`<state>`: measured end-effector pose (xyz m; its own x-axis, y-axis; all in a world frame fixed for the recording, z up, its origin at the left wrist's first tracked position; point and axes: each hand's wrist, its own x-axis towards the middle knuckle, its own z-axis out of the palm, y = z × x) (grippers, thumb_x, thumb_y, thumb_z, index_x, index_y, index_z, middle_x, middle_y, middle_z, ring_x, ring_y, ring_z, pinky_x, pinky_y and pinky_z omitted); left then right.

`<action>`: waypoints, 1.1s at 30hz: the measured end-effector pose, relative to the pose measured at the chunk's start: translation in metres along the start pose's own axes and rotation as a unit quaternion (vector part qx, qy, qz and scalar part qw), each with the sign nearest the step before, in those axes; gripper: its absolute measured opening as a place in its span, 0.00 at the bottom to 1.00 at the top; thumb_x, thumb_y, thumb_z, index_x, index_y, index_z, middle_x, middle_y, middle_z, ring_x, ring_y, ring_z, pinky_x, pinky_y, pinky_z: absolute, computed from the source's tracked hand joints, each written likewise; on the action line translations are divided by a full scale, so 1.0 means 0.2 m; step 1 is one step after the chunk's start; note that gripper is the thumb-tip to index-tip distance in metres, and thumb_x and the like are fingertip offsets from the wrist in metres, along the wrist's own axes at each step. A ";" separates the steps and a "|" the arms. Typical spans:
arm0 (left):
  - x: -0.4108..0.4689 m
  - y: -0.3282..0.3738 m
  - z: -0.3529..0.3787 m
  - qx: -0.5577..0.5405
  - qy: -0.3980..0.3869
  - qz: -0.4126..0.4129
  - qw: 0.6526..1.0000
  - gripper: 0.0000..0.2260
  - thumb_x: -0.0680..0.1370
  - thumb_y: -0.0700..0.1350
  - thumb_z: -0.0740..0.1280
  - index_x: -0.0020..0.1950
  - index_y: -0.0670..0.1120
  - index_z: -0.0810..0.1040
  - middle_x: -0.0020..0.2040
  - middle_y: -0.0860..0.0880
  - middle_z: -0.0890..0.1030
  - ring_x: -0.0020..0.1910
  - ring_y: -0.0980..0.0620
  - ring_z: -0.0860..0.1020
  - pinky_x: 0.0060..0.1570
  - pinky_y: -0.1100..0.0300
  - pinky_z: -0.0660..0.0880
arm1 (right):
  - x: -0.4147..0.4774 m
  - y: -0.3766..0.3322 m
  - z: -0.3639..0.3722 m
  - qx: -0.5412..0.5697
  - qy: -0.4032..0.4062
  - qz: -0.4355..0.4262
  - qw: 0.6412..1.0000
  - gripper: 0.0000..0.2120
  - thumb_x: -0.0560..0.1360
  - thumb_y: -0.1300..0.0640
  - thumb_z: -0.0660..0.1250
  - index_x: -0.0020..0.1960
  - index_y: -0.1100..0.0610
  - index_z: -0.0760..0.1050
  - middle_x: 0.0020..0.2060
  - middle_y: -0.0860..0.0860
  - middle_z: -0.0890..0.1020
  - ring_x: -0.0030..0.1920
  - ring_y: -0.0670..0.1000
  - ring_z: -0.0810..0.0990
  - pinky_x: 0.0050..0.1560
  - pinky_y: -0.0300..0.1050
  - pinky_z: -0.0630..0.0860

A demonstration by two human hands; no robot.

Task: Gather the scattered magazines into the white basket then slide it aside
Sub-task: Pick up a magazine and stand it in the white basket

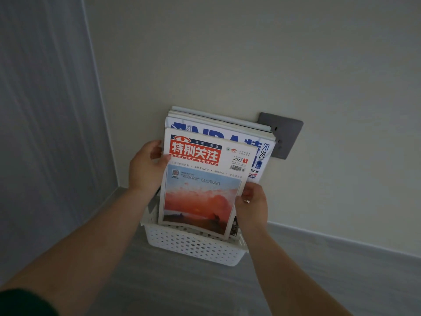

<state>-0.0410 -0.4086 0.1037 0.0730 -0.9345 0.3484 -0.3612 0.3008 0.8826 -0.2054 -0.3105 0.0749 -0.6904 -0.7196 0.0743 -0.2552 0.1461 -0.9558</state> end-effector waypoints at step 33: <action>-2.22 0.89 0.72 -0.035 -0.373 -0.009 0.927 0.18 0.72 0.30 0.63 0.29 0.51 0.73 0.28 0.52 0.76 0.25 0.72 0.74 0.29 0.79 0.67 | -0.88 0.84 -2.36 -0.173 0.076 0.058 0.980 0.08 0.72 0.65 0.62 0.48 0.63 0.79 0.48 0.58 0.84 0.50 0.55 0.80 0.42 0.34 0.65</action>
<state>-0.2724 0.0319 0.0606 -0.5950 -0.8027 0.0417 -0.3027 0.2718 0.9135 -0.4469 0.1604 0.0347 -0.8143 -0.5792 0.0374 -0.3649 0.4609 -0.8090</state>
